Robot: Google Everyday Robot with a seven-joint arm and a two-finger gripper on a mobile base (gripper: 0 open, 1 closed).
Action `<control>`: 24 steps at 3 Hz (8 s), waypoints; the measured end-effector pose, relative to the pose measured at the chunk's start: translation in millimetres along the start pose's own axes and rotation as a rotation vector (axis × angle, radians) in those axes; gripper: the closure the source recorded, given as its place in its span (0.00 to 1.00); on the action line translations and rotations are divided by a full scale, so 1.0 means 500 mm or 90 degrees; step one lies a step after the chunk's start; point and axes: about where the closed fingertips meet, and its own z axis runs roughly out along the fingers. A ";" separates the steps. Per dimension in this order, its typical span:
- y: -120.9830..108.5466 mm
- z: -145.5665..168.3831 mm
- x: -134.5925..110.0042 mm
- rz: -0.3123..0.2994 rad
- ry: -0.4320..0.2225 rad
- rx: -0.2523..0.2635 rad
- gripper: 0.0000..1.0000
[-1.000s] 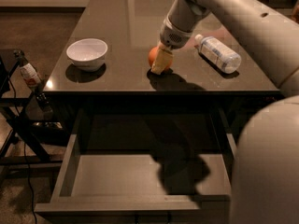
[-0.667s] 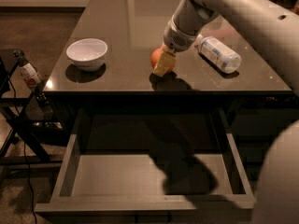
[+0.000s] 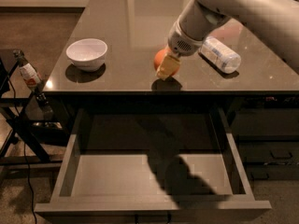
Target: Place orange into top drawer
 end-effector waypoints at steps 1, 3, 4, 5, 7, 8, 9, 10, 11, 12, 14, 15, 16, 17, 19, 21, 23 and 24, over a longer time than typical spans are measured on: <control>0.045 -0.042 0.005 -0.016 0.005 0.036 1.00; 0.082 -0.072 0.023 0.002 0.019 0.046 1.00; 0.138 -0.103 0.046 0.032 0.027 0.051 1.00; 0.198 -0.121 0.070 0.060 0.034 0.047 1.00; 0.242 -0.086 0.088 0.091 0.018 0.019 1.00; 0.289 -0.044 0.095 0.122 -0.010 -0.016 1.00; 0.330 -0.008 0.090 0.148 -0.037 -0.051 1.00; 0.333 -0.008 0.088 0.150 -0.039 -0.052 1.00; 0.350 0.009 0.096 0.166 -0.048 -0.059 1.00; 0.388 0.072 0.118 0.198 -0.063 -0.078 1.00; 0.416 0.184 0.139 0.230 -0.085 -0.096 1.00; 0.429 0.228 0.143 0.243 -0.092 -0.108 1.00; 0.443 0.267 0.149 0.247 -0.089 -0.116 1.00; 0.455 0.297 0.158 0.250 -0.082 -0.121 1.00; 0.478 0.342 0.180 0.258 -0.072 -0.126 1.00; 0.507 0.378 0.200 0.280 -0.074 -0.137 1.00; 0.516 0.392 0.196 0.299 -0.100 -0.151 0.82; 0.516 0.392 0.196 0.299 -0.100 -0.151 0.59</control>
Offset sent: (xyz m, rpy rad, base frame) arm -0.0208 -0.0029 0.0109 -0.0189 -0.0470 -0.0072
